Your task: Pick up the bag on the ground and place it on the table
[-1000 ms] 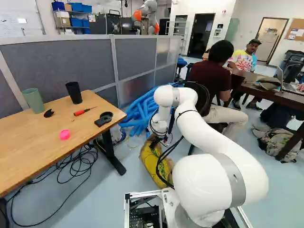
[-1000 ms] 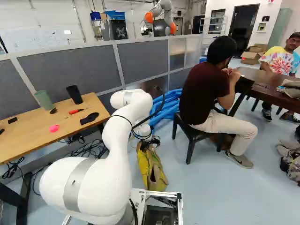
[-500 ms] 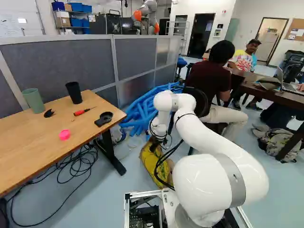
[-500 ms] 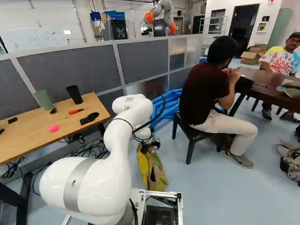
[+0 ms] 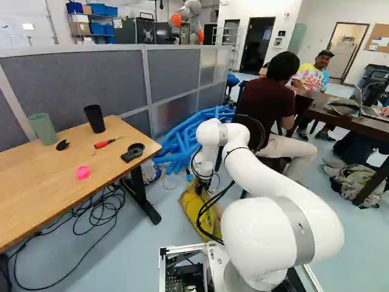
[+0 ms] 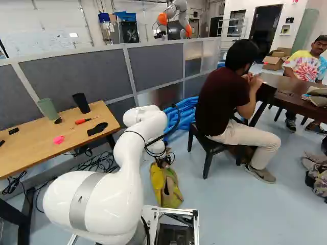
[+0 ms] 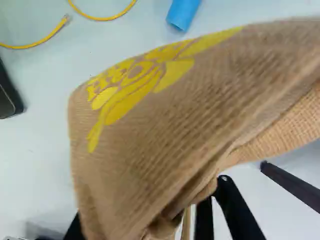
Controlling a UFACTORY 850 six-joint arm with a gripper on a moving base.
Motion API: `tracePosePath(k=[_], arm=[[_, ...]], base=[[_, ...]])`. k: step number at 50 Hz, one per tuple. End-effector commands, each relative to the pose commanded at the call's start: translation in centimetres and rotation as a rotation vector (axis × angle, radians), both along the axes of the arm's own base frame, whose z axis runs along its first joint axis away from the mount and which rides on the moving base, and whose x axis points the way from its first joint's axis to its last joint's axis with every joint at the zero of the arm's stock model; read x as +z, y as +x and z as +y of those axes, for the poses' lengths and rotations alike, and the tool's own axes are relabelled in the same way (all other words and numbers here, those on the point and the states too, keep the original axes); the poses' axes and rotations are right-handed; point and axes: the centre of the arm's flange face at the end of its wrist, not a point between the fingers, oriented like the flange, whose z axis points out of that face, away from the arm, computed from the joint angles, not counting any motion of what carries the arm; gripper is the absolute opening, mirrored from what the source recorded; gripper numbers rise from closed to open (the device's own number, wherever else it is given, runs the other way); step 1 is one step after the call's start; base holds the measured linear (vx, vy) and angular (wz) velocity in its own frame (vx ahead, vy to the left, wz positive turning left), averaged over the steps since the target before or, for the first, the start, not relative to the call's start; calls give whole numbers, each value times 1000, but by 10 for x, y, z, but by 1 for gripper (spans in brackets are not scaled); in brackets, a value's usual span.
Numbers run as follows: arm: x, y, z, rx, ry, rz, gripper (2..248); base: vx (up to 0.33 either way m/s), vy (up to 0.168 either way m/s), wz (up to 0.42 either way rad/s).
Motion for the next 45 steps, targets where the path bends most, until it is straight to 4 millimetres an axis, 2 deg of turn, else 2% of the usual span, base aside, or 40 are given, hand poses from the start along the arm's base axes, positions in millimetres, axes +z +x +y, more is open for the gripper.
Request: tracePosePath(k=[1,2,7,8,12,13,45], arm=[[0,0,0,0,0,0,134],[1,0,0,0,0,0,96],[6,0,0,0,0,0,96],[7,0,0,0,0,0,60],[13,1,0,0,0,1,60],[14,1,0,0,0,1,36],[63,1,0,0,0,-2,35]], base=[[0,0,0],[0,0,0],[0,0,0],[0,0,0],[0,0,0],[0,0,0],[0,0,0]])
